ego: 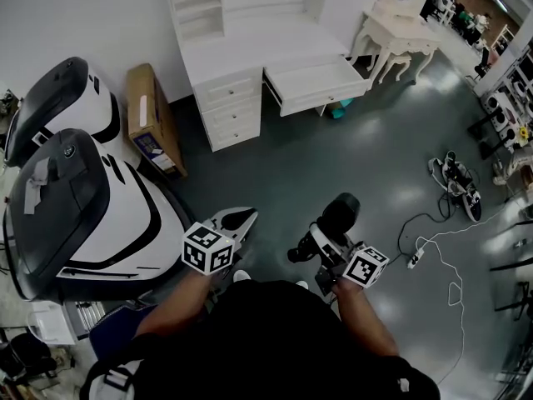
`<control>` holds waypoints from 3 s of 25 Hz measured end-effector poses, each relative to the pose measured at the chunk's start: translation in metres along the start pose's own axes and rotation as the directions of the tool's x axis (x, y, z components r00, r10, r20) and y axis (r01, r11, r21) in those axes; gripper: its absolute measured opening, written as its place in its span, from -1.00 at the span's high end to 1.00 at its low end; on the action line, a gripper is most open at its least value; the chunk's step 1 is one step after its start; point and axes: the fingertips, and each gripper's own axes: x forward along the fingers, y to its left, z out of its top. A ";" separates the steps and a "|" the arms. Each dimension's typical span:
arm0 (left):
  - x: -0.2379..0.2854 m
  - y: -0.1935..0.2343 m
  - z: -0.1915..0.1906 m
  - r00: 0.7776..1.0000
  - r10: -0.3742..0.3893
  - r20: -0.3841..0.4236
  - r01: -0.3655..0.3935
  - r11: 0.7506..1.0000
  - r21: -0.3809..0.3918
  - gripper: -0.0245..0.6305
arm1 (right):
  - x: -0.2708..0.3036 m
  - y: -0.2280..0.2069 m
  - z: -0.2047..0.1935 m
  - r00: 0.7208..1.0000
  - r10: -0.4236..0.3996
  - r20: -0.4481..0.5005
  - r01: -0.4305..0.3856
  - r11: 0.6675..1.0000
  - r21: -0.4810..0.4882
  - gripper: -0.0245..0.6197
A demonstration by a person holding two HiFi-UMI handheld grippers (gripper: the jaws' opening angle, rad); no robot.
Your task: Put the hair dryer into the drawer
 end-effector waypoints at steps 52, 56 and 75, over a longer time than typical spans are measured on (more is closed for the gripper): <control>0.207 0.108 0.112 0.997 0.067 -0.025 -0.067 0.998 -0.011 0.89 | 0.115 -0.172 0.181 0.999 0.036 0.005 -0.036 0.999 0.023 0.24; 0.235 0.103 0.121 0.998 0.051 -0.043 -0.051 0.999 0.001 0.89 | 0.103 -0.199 0.190 1.000 -0.004 0.015 0.003 0.999 0.054 0.24; 0.330 0.227 0.193 0.997 -0.011 -0.073 0.010 1.000 -0.012 0.89 | 0.212 -0.269 0.269 0.995 -0.101 -0.011 0.101 0.994 0.047 0.24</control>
